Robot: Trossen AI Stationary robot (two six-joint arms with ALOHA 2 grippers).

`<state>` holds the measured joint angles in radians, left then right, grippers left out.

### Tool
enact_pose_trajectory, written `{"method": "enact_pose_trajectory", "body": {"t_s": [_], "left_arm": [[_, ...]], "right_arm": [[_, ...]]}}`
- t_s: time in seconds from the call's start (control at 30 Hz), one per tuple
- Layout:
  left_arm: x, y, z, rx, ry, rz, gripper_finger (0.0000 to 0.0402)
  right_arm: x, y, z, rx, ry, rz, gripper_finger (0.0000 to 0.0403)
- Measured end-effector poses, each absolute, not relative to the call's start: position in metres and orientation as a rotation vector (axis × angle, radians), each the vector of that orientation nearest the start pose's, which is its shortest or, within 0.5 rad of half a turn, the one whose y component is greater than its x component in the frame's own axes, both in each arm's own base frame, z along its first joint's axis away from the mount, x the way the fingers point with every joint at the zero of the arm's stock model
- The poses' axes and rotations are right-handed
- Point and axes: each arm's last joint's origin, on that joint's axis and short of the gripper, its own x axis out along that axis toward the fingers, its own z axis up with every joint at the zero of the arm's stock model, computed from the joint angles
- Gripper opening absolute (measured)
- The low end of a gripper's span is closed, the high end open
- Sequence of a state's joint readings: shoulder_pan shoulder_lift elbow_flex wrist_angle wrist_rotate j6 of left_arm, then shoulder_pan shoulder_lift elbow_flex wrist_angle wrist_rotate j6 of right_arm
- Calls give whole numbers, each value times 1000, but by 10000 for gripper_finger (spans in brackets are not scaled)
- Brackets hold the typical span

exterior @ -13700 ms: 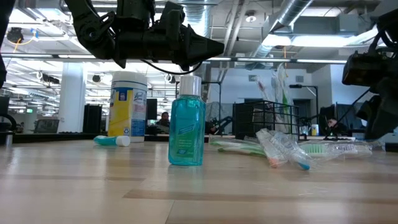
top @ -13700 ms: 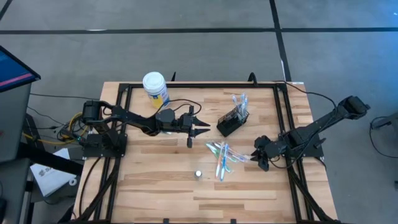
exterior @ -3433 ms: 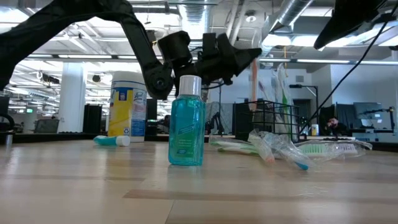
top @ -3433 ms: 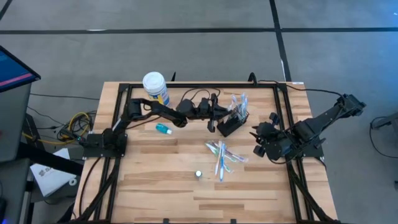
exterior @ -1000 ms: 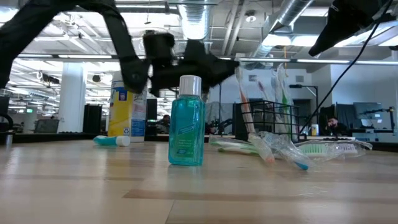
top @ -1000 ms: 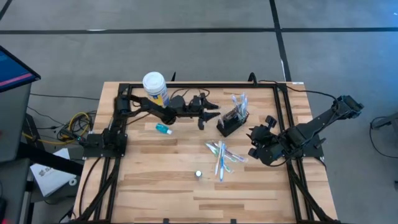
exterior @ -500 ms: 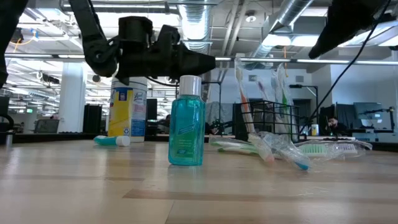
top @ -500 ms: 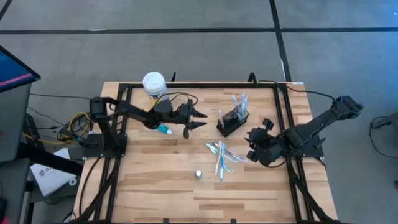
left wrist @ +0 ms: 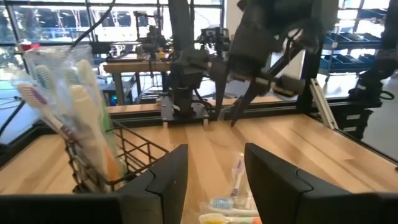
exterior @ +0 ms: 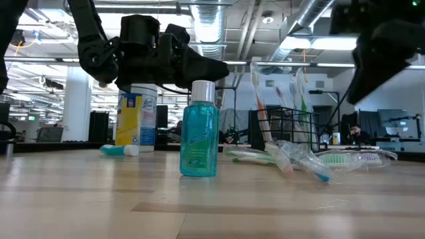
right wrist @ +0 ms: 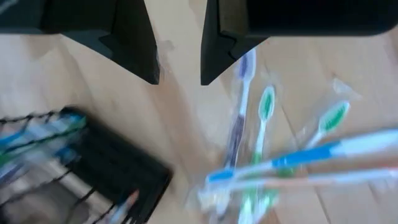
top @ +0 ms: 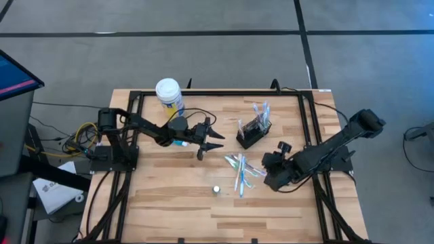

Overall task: Pick & Place toothbrushing station
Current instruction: Put the purple toothbrush into the mesh organizer

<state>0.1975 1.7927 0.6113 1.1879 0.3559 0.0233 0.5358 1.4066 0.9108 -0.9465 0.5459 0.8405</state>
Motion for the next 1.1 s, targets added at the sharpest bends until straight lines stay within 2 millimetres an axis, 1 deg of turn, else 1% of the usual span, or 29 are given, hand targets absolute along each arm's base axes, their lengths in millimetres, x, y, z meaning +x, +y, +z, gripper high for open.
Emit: {"method": "enact_pose_trajectory", "body": {"t_s": [0.1, 0.2, 0.37, 0.67, 0.97, 1.1], "left_arm": [[317, 52, 158, 24, -6, -161, 152], [317, 52, 157, 23, -4, -161, 152], [317, 53, 157, 23, -2, -160, 152], [317, 53, 155, 24, 20, -160, 152], [317, 53, 154, 49, 21, -160, 151], [317, 53, 154, 49, 22, -161, 149]], "right_arm": [[209, 109, 201, 15, 1165, -476, 107], [210, 111, 198, 44, 1209, -446, 107], [210, 113, 199, 110, 1242, -397, 107], [211, 114, 198, 169, 1242, -417, 107], [216, 118, 184, 176, 1275, -449, 108], [213, 118, 168, 201, 1252, -436, 118]]}}
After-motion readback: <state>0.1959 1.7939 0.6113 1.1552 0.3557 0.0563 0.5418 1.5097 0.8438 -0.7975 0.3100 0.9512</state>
